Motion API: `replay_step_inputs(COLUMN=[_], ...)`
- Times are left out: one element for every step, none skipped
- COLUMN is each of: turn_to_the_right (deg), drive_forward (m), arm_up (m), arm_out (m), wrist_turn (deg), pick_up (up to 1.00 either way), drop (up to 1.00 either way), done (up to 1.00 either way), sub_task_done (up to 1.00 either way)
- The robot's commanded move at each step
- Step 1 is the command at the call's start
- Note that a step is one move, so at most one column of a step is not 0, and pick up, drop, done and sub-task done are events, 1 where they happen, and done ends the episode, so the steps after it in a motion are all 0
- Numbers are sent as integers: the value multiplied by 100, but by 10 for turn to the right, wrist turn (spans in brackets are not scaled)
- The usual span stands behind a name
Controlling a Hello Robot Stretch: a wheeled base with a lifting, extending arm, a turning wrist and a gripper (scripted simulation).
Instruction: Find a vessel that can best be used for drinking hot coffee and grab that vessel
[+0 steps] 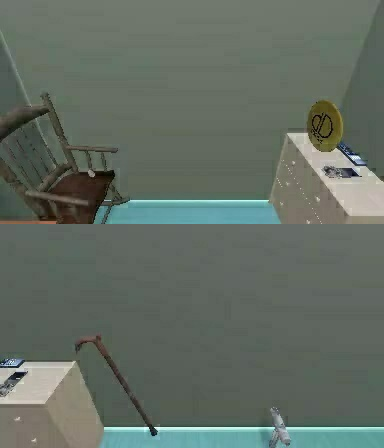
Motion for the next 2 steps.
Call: replay_step_inputs(turn_to_the_right=[450,450], drive_forward=[0,0], arm_up=[0,0], arm_out=[0,0], wrist_turn=[0,0], pick_up=[0,0], drop=[0,0], done=[0,0], sub_task_done=[0,0])
